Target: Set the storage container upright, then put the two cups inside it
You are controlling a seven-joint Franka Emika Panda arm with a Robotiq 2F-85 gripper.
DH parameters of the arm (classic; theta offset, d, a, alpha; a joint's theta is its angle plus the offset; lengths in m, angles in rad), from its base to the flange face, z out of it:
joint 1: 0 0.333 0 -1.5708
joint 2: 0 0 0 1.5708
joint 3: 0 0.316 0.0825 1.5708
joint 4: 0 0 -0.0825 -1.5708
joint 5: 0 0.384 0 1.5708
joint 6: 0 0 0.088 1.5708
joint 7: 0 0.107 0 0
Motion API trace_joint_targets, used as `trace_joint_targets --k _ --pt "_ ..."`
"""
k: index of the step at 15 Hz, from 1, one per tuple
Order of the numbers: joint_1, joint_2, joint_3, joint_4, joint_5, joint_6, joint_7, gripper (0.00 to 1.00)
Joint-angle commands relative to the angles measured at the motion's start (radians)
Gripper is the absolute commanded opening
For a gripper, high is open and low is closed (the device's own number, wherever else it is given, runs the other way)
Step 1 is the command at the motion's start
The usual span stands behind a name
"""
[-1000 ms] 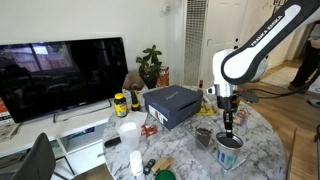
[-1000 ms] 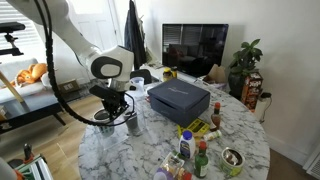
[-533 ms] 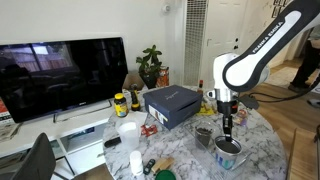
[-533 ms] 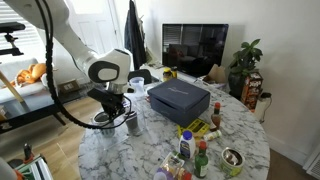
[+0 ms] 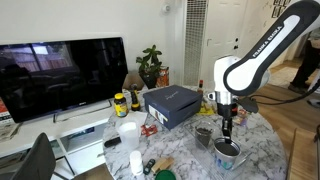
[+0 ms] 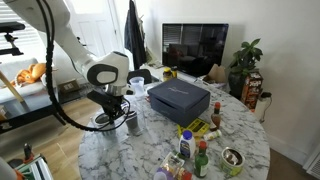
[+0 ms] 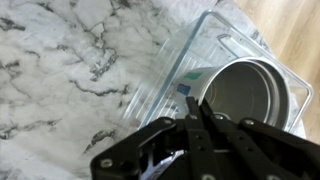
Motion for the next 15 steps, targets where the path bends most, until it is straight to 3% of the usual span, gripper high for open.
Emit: trace_joint_targets --k 1,2,6,11,15 --pt "0.002 0.017 0.006 -0.008 0.009 0.023 0.016 0.15" --pt "-0.001 0.016 0.007 -0.007 0.012 0.015 0.009 0.30" --pt "-0.006 -0.050 0.010 -0.023 0.020 -0.018 -0.021 0.59" --pt "0.001 -0.227 -0.007 -0.050 0.037 -0.094 -0.068 0.96" --pt "0.023 -0.383 -0.040 -0.031 0.014 -0.208 -0.061 1.00"
